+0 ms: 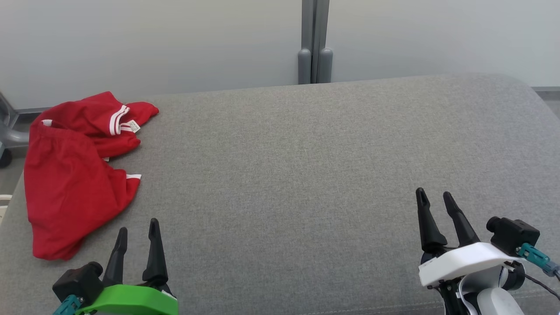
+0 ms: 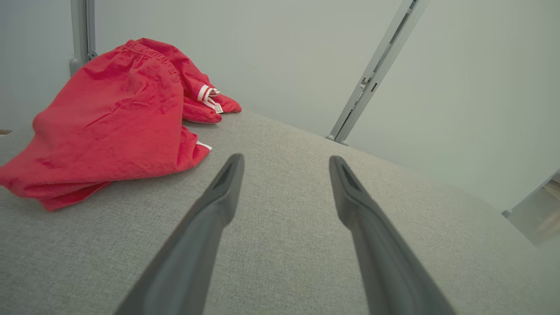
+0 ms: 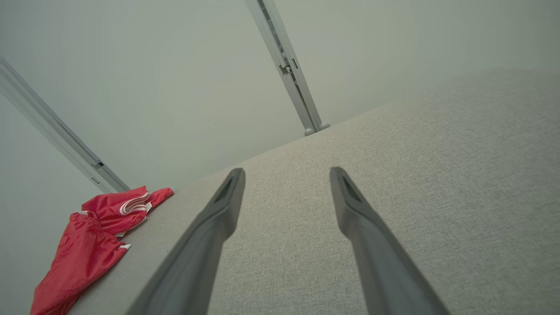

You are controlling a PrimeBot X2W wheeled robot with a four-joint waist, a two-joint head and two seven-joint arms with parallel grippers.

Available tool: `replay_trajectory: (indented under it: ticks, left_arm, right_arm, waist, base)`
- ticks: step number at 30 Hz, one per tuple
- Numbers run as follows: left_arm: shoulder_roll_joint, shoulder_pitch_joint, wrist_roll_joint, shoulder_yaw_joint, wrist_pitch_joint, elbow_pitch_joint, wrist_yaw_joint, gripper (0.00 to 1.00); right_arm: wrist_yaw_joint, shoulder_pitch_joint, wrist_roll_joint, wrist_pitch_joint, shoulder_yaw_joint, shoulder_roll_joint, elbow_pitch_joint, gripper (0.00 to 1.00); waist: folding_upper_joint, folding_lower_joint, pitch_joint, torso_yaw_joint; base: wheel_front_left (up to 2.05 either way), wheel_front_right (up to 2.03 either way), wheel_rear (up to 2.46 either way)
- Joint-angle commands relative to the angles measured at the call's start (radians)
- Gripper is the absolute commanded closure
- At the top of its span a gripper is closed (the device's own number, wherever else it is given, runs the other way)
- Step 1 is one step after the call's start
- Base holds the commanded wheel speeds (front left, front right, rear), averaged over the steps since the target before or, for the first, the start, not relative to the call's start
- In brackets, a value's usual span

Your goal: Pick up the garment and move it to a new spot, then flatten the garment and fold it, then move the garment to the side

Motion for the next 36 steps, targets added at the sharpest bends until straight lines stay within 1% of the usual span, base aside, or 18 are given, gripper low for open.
replay_trajectory:
  ticks: [1, 23, 36]
  left_arm:
    - [0.009, 0.008, 0.024, 0.003, -0.008, -0.009, 0.006, 0.0]
    - [0.028, 0.048, 0.179, 0.0, -0.013, -0.033, 0.044, 0.0]
    - [0.03, 0.062, 0.259, -0.015, -0.026, -0.055, 0.066, 0.0]
  right_arm:
    - [0.0, -0.01, -0.023, -0.01, 0.003, -0.006, -0.006, 0.0]
    - [0.0, -0.016, -0.219, -0.072, 0.033, -0.009, 0.007, 0.0]
    - [0.001, -0.026, -0.296, -0.101, 0.04, -0.01, 0.045, 0.0]
  waist:
    - [0.0, 0.0, 0.0, 0.0]
    - [0.0, 0.0, -0.009, -0.005]
    - [0.0, 0.0, -0.012, -0.007]
  base:
    - [0.0, 0.0, 0.0]
    - [0.0, 0.0, 0.0]
    - [0.0, 0.0, 0.0]
